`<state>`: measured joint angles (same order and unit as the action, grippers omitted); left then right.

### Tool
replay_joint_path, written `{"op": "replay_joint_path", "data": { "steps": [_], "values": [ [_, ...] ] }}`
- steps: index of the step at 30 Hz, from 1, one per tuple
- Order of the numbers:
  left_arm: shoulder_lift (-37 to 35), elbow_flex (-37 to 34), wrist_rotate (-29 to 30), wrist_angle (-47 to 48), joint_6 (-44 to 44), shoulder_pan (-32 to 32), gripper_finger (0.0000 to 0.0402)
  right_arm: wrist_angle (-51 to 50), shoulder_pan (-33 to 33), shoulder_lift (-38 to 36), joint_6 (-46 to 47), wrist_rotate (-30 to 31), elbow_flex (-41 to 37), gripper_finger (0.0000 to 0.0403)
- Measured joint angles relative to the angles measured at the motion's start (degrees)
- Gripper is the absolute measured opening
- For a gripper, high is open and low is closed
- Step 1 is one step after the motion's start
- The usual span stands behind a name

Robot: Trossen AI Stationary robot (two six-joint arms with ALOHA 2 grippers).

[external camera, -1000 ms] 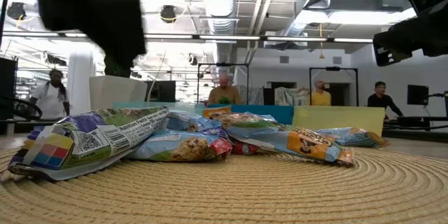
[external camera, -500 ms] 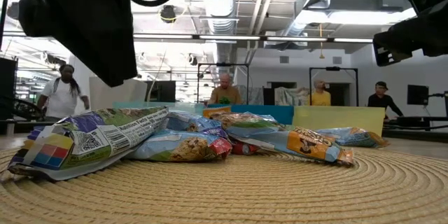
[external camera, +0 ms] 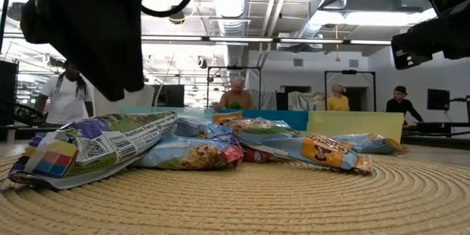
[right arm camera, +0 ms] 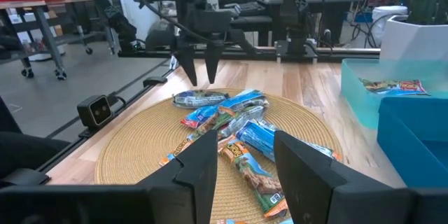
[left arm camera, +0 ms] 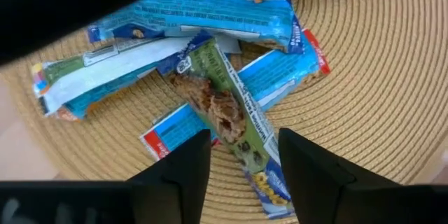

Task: Pick and place Granola Bars by type
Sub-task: Put the blue granola bar into the blue bin

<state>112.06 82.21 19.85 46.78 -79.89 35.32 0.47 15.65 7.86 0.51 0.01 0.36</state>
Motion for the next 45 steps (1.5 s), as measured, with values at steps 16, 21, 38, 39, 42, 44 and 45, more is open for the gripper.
{"op": "replay_joint_path", "data": {
  "steps": [16, 21, 38, 39, 42, 44, 45],
  "values": [
    [3.6, 0.0, -3.0, -1.9, -2.6, -0.7, 0.015, 0.0, 0.0, 0.0, 0.0, 0.0, 0.0, 0.0134],
    [4.5, 0.0, -3.6, -4.1, -2.1, -0.7, 0.0141, 0.0, 0.0, 0.0, 0.0, 0.0, 0.0, 0.0133],
    [5.0, 0.0, -4.6, -6.0, 0.9, -0.7, 0.0008, 0.0, 0.0, 0.0, 0.0, 0.0, 0.0, 0.0134],
    [5.0, 0.0, -4.6, -6.0, 1.1, -0.7, 0.0007, 0.0, 0.0, 0.0, 0.0, 0.0, 0.0, 0.0134],
    [5.0, 0.0, -4.6, -6.2, 1.8, -0.6, 0.0013, 0.0, 0.0, 0.0, 0.0, 0.0, 0.0, 0.0133],
    [5.0, 0.0, -4.6, -6.4, 2.4, -0.6, 0.0014, 0.0, 0.0, 0.0, 0.0, 0.0, 0.0, 0.0133],
    [5.0, 0.0, -4.6, -6.6, 2.6, -0.6, 0.0014, 0.0, 0.0, 0.0, 0.0, 0.0, 0.0, 0.0134]
  ]
}}
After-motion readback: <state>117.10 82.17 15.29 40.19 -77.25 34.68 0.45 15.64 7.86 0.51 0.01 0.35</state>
